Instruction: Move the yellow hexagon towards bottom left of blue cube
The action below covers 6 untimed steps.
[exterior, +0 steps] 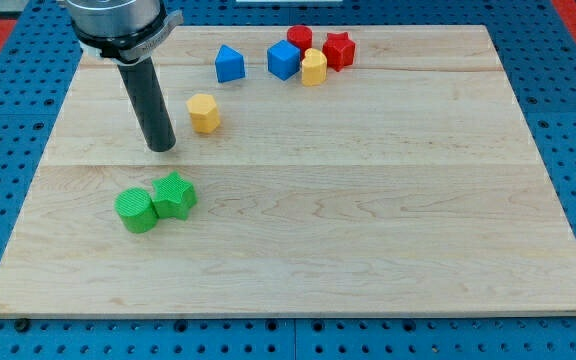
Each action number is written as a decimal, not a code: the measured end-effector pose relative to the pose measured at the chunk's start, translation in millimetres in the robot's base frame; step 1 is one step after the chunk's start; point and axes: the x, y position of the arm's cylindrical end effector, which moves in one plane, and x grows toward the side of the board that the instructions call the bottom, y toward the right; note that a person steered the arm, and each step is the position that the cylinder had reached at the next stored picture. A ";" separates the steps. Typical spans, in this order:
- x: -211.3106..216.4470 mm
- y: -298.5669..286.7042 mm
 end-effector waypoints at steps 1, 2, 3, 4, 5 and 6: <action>-3.3 10.9; -9.4 -16.7; -24.7 13.8; -53.7 54.0; -69.6 91.9; -77.2 124.9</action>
